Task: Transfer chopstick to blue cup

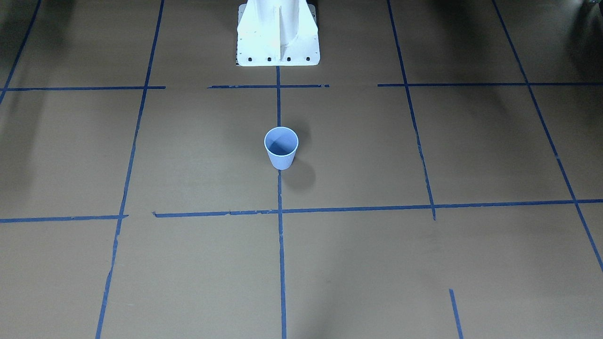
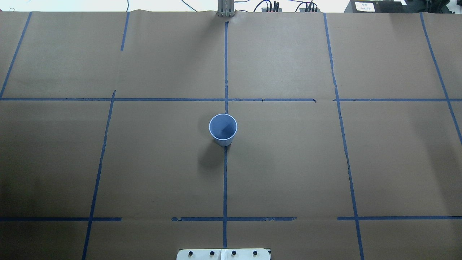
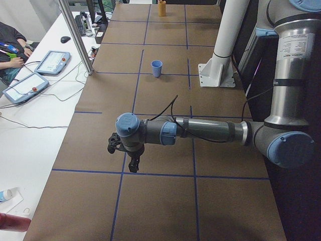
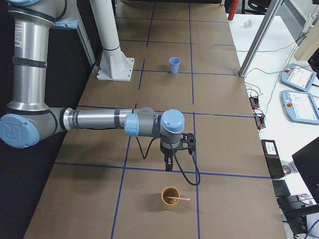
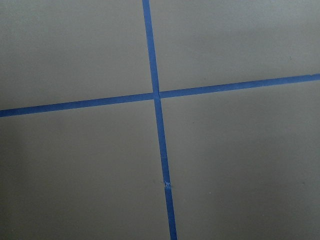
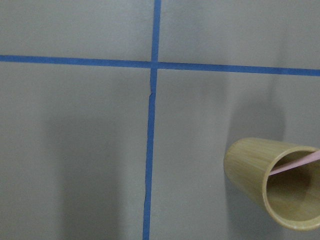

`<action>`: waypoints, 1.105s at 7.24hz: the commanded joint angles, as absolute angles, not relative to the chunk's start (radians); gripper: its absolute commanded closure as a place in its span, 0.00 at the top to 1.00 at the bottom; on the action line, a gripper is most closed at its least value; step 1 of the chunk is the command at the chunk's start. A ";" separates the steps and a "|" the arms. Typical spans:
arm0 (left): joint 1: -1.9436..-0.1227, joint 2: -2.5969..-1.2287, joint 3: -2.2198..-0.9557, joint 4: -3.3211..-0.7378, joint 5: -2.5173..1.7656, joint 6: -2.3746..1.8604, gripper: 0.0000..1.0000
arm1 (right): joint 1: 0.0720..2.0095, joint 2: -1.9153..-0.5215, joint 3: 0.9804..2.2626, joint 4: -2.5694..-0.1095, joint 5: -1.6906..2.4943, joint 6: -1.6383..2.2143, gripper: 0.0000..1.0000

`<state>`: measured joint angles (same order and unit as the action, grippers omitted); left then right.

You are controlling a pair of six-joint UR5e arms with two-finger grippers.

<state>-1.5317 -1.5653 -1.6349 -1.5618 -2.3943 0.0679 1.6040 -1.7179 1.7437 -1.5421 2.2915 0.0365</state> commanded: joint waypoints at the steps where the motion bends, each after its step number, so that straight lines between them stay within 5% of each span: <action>1: -1.532 -1.563 -1.640 -1.569 -2.398 0.071 1.00 | 1.647 -1.721 1.575 -1.186 2.176 0.278 0.99; 6: -1.532 -1.551 -1.686 -1.571 -2.398 0.071 1.00 | 1.646 -1.635 1.194 -0.743 2.111 0.492 0.94; 7: -1.532 -1.549 -1.686 -1.571 -2.398 0.071 1.00 | 1.646 -1.632 1.198 -0.741 2.112 0.500 0.74; 8: -1.532 -1.549 -1.687 -1.571 -2.398 0.071 1.00 | 1.647 -1.634 1.212 -0.738 2.117 0.503 0.43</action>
<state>-1.5324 -1.5498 -1.6857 -1.5708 -2.3976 0.0706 1.6464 -1.6368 1.2128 -0.7520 2.1131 0.4972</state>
